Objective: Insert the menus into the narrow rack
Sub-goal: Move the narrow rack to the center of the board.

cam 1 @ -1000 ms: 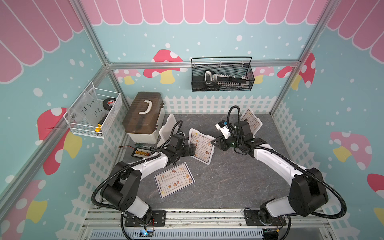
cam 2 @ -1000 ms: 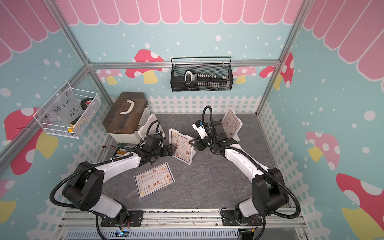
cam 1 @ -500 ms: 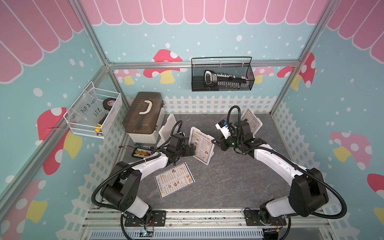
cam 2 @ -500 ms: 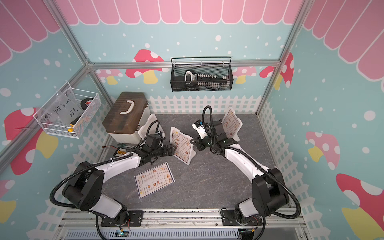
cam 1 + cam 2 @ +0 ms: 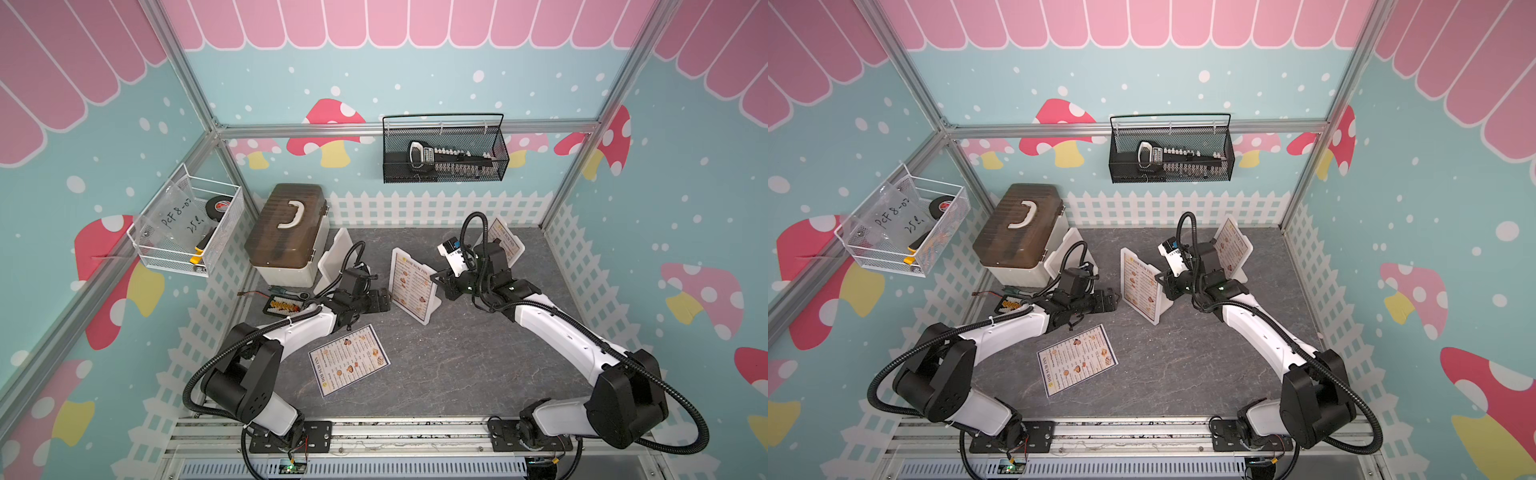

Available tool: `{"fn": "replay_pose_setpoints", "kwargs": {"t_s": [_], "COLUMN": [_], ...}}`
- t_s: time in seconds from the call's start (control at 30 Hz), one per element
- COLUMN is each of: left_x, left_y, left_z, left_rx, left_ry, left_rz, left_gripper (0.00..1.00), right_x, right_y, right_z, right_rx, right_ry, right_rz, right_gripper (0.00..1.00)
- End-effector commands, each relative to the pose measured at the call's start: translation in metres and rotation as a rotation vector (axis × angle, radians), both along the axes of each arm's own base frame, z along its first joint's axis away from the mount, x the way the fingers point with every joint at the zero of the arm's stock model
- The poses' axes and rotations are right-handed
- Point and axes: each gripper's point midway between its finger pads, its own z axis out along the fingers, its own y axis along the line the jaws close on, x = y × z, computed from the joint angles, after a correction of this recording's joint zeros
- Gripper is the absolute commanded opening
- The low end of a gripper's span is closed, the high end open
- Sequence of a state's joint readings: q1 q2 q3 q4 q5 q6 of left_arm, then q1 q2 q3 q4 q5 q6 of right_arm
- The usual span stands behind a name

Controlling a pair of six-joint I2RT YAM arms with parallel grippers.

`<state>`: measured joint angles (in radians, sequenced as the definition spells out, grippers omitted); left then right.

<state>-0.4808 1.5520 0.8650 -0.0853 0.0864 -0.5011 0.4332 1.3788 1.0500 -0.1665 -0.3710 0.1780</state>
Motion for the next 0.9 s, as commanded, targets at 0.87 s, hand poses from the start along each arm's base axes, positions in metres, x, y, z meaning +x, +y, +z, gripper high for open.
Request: {"fn": "replay_pose_setpoints", "kwargs": {"t_s": [0.87], "left_x": [-0.018], "left_y": [-0.074], "left_z": [0.068], "left_rx": [-0.065], "left_ry": [-0.203], "left_rz": [-0.258], "left_gripper": [0.99], "right_x": [0.082], "right_y": [-0.143], "right_z": [-0.007], "right_rx": [-0.049], "right_ry": [0.011], "right_rz": [-0.512], "right_gripper": [0.0]}}
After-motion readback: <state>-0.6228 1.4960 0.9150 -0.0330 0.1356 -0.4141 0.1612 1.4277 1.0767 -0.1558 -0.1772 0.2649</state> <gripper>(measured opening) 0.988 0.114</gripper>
